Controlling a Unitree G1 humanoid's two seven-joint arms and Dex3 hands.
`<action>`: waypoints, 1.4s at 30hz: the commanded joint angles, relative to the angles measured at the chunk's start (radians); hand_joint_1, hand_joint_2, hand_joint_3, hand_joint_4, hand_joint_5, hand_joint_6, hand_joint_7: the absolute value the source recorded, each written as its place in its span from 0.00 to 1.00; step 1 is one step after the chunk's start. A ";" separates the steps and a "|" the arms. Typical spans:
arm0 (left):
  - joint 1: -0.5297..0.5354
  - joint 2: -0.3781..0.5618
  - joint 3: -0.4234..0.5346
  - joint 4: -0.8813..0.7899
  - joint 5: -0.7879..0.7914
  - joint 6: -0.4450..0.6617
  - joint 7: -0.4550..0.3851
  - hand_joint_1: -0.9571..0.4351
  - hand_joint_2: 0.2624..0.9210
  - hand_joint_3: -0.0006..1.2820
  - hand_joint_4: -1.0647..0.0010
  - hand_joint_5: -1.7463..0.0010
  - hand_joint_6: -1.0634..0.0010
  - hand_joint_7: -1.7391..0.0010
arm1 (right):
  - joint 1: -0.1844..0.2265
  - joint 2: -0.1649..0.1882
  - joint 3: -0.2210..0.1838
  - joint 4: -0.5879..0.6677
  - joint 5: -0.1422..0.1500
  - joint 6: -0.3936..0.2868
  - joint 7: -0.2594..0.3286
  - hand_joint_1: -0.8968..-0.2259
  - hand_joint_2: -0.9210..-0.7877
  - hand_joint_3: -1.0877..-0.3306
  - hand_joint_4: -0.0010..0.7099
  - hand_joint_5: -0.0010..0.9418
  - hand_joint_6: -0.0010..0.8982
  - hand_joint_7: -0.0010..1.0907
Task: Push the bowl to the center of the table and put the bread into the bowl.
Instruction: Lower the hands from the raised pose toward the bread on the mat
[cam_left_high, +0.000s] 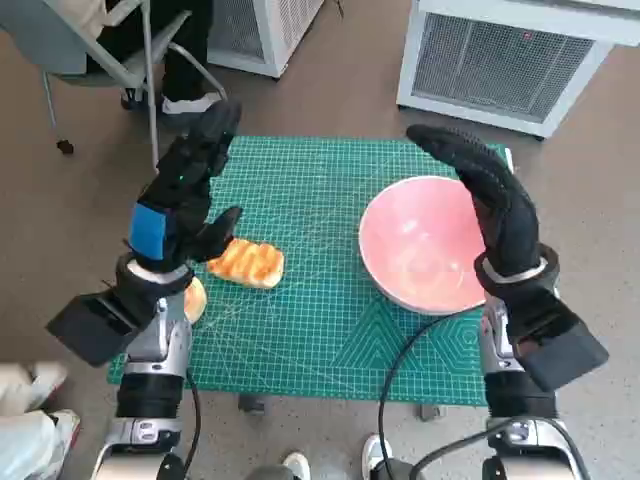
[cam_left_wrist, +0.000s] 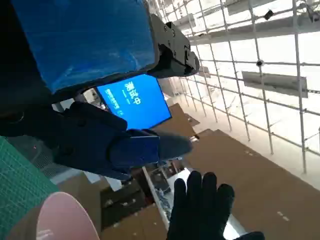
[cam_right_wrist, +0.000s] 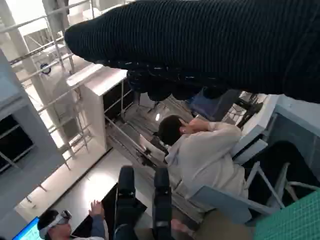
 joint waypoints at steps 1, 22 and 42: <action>-0.019 -0.003 0.002 0.007 0.032 -0.017 0.028 0.22 1.00 0.27 0.83 1.00 0.67 1.00 | 0.023 0.000 0.002 -0.002 0.000 0.017 0.001 0.43 0.00 0.34 0.11 0.26 0.00 0.50; -0.022 -0.025 -0.023 0.023 0.052 -0.033 0.049 0.22 1.00 0.26 0.80 0.99 0.66 1.00 | 0.032 -0.024 -0.011 -0.031 0.005 0.035 0.002 0.43 0.00 0.33 0.12 0.24 0.00 0.49; -0.003 -0.012 -0.011 0.046 0.022 -0.041 0.015 0.24 1.00 0.26 0.79 0.99 0.67 1.00 | -0.035 -0.170 -0.229 0.396 -0.101 0.016 -0.336 0.52 0.00 0.32 0.09 0.27 0.00 0.52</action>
